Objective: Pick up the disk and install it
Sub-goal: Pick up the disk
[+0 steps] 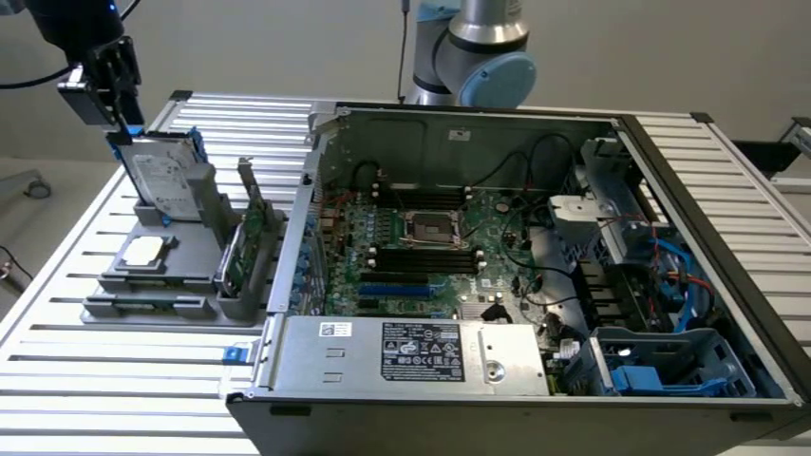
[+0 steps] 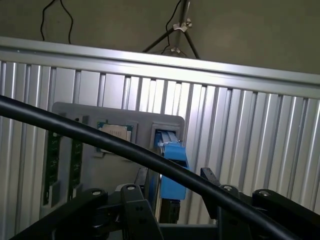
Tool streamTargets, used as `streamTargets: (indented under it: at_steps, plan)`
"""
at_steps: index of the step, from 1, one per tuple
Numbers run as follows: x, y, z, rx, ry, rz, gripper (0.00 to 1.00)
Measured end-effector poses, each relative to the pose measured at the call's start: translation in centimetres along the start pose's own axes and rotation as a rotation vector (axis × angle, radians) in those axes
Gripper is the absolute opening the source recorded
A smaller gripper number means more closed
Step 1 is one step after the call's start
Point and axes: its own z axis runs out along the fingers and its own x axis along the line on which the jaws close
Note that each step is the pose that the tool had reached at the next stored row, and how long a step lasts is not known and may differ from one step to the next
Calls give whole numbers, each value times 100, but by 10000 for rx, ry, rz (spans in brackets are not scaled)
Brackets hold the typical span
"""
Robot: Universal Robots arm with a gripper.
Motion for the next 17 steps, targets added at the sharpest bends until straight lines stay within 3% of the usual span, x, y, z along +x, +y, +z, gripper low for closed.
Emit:
streamTargets:
  at_steps: [17]
  plan:
    - [-27,19,296,9,-11,-1,54]
